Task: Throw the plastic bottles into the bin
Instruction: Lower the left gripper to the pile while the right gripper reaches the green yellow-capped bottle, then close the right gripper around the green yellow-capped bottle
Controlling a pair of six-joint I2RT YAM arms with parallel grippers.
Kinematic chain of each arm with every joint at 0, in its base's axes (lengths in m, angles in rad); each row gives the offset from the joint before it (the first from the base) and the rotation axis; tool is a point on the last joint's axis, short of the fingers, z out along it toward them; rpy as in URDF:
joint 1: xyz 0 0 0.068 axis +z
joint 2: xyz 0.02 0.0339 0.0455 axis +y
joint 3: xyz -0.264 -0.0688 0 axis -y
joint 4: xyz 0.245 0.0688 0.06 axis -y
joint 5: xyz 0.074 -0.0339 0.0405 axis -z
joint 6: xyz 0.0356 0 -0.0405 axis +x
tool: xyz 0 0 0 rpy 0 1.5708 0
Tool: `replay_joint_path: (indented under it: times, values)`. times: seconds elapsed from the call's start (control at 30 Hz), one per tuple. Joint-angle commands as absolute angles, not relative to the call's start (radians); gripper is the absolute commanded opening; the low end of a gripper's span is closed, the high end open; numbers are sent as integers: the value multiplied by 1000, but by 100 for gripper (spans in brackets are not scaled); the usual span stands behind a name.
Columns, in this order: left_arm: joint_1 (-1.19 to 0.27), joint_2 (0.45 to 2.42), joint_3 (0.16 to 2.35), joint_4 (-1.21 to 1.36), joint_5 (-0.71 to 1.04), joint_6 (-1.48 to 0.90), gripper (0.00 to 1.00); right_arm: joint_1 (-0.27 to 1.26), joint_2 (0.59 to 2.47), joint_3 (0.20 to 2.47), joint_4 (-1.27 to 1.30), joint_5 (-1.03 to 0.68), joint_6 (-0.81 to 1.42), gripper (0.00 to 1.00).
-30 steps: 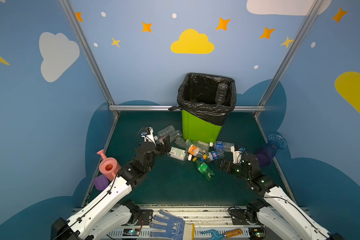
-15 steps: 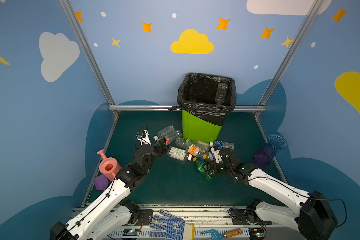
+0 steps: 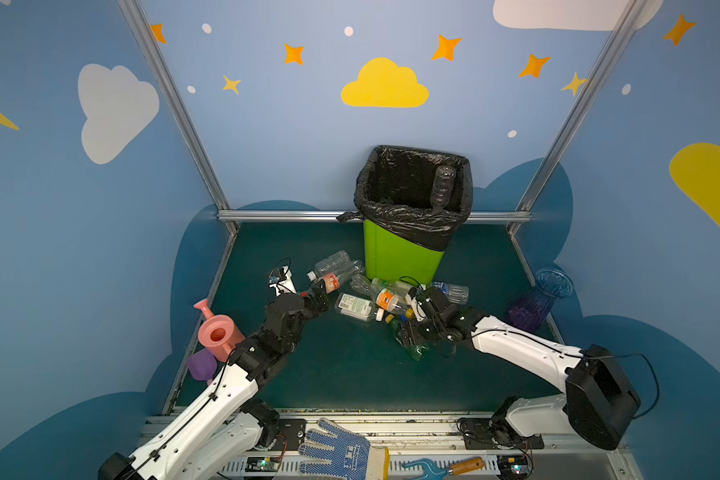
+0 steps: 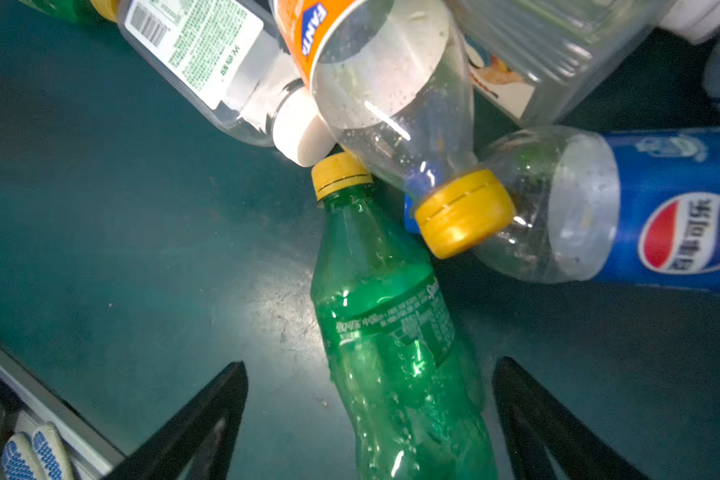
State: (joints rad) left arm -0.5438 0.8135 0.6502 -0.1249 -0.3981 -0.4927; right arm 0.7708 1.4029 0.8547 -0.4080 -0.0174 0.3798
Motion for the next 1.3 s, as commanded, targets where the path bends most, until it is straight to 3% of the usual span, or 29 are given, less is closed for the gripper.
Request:
replay_joint_path:
  times: [0.0, 0.4, 0.63, 0.8, 1.03, 1.27]
  values:
    - [-535, 797, 640, -143, -410, -504, 100, 795, 1453, 916, -496, 32, 351, 90]
    - [-522, 763, 617, -162, -413, -513, 100, 844, 1618, 1055, -635, 85, 343, 80]
    - [-513, 752, 606, -166, -408, -518, 100, 857, 1660, 1084, -672, 75, 337, 60]
    - [-508, 741, 601, -170, -409, -522, 100, 871, 1626, 1065, -699, 46, 357, 53]
    - [-505, 730, 595, -172, -407, -525, 100, 884, 1560, 1006, -779, 15, 383, 54]
    - [-502, 735, 592, -165, -399, -531, 100, 887, 1560, 1027, -849, 49, 382, 63]
